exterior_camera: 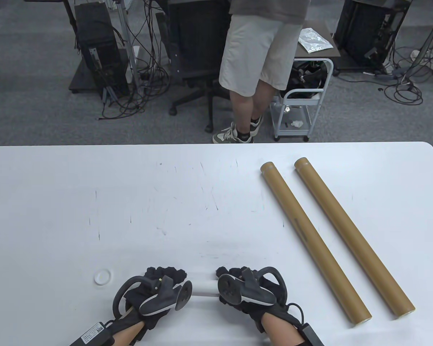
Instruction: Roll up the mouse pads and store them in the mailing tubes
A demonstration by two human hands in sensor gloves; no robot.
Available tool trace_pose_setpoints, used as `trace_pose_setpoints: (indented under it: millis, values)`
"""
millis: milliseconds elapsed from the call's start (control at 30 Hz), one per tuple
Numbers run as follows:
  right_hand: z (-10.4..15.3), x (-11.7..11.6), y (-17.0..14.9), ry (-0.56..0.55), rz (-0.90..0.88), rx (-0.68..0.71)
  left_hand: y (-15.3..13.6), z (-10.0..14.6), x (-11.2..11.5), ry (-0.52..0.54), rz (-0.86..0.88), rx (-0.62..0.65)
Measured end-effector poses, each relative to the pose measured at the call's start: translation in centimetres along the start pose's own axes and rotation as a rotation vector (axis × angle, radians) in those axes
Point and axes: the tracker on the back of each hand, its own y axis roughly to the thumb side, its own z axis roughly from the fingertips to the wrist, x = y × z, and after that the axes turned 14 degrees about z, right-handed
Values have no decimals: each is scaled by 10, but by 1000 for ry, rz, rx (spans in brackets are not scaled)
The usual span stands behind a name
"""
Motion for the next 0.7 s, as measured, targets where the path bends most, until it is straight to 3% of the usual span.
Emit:
trace_pose_setpoints:
  millis: [100, 200, 300, 367, 500, 567, 700]
  values:
    - [1, 12, 1, 3, -93, 65, -7, 7, -9, 68, 39, -8]
    - [5, 18, 5, -25, -178, 91, -15, 16, -21, 277, 22, -22]
    - [11, 27, 16, -154, -17, 60, -21, 23, -31, 365, 32, -8]
    - [14, 31, 29, -256, 202, 27, -21, 25, -33, 348, 94, 6]
    - [20, 30, 57, -432, 534, 32, -20, 23, -36, 181, 232, 85]
    - [19, 28, 57, -454, 544, 14, -21, 22, -36, 131, 287, 106]
    - [14, 24, 54, -358, 426, 52, -19, 22, -35, 107, 264, 126]
